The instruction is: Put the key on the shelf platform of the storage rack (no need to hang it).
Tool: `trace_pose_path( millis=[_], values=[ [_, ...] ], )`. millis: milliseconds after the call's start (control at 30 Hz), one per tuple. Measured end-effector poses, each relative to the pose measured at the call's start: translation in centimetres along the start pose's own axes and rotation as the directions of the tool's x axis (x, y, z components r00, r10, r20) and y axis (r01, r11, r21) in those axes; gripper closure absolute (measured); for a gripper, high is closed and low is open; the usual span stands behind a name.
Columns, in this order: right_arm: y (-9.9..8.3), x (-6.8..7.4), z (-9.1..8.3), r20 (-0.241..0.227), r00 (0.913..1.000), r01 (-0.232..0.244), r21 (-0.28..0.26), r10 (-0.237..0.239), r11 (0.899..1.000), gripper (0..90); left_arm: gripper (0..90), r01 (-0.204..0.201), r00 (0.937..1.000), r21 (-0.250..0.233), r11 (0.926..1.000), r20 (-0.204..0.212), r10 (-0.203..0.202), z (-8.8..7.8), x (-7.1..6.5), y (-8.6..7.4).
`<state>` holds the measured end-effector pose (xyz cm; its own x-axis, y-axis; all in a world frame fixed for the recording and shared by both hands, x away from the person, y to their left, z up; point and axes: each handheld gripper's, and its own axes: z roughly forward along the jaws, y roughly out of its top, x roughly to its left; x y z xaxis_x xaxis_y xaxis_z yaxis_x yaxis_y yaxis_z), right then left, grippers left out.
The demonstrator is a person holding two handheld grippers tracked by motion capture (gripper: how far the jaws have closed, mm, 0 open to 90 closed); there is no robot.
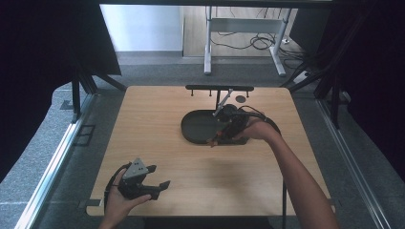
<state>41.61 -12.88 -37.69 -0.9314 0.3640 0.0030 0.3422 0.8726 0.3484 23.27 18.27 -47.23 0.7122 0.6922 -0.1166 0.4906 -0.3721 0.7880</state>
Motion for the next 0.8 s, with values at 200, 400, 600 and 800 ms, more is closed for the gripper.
trace_pose_path(
  millis=[200,400,600,800],
  values=[
    [0.3,-0.7,0.4,0.002,1.0000,-0.007,0.009,0.007,1.000,66.7,22.7,0.000,1.0000,0.001,1.0000,0.001,0.000,0.0,0.0,0.0],
    [0.6,-1.6,0.3,0.010,0.9997,-0.024,-0.004,0.024,1.000,66.7,22.6,-0.002,1.0000,0.005,1.0000,0.002,0.002,0.0,0.0,0.0],
    [0.8,-2.9,0.2,0.012,0.9980,-0.061,-0.043,0.061,0.997,66.8,22.6,-0.003,1.0000,0.002,1.0000,0.003,0.003,-0.1,0.0,0.0],
    [1.0,-3.8,0.6,0.016,0.9968,-0.077,-0.041,0.078,0.996,66.8,22.6,0.004,1.0000,-0.003,1.0000,-0.001,-0.004,-0.3,0.2,0.0]
  ],
)
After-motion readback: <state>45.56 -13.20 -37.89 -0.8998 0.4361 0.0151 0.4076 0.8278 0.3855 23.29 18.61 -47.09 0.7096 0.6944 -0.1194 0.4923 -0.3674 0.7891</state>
